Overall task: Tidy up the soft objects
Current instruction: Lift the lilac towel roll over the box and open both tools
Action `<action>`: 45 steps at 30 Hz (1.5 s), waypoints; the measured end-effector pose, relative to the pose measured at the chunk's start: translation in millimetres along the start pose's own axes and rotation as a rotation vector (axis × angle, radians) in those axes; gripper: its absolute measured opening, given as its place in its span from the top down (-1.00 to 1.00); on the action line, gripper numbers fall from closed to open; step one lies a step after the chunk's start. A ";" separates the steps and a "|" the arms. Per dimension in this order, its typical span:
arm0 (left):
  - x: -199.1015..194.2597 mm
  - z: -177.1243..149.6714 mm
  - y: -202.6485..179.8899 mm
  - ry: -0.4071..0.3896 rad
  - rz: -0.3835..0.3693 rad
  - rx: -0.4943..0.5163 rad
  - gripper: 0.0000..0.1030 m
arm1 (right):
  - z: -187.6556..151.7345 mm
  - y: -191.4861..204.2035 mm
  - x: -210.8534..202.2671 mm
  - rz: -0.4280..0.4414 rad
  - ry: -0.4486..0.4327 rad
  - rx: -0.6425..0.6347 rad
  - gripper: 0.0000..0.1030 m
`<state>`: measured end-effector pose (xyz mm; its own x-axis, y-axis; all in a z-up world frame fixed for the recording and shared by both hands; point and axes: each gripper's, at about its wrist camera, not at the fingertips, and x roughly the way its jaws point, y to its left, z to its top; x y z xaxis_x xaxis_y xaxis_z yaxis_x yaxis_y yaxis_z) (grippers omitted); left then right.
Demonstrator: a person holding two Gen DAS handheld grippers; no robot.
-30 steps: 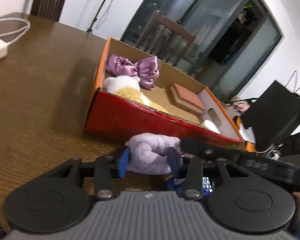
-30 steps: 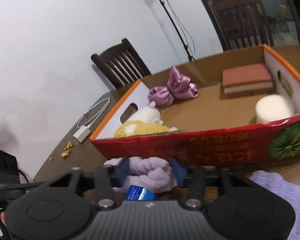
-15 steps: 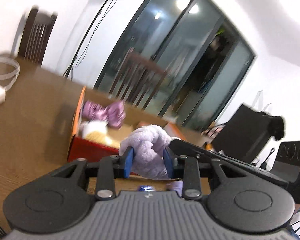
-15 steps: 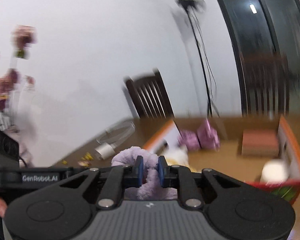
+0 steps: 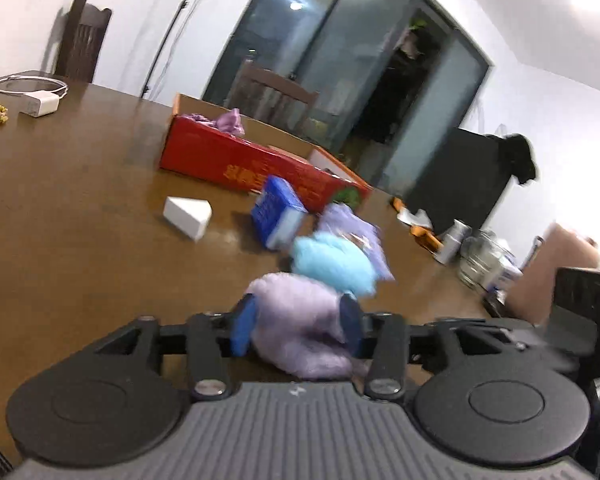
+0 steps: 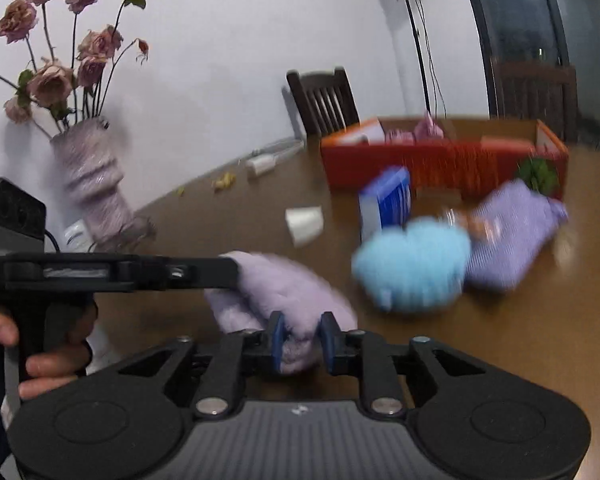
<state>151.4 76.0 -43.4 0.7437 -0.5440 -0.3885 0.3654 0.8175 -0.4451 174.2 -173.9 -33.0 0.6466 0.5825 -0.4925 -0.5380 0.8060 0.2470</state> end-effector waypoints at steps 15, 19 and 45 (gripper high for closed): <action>13.5 7.9 2.2 0.045 0.189 -0.082 -0.02 | 21.9 -9.4 24.8 -0.036 -0.022 0.125 0.16; 14.8 -3.0 -8.9 0.084 0.258 0.013 -0.03 | 11.2 -6.6 37.7 -0.036 0.034 0.111 0.16; 278.2 303.8 61.6 0.194 0.223 0.072 0.57 | 299.4 -156.9 195.3 -0.104 -0.023 0.129 0.70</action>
<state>550.9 32.4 66.2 0.6914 -0.3703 -0.6204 0.2491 0.9282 -0.2763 546.8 -155.1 81.8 0.7081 0.4962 -0.5024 -0.3945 0.8681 0.3012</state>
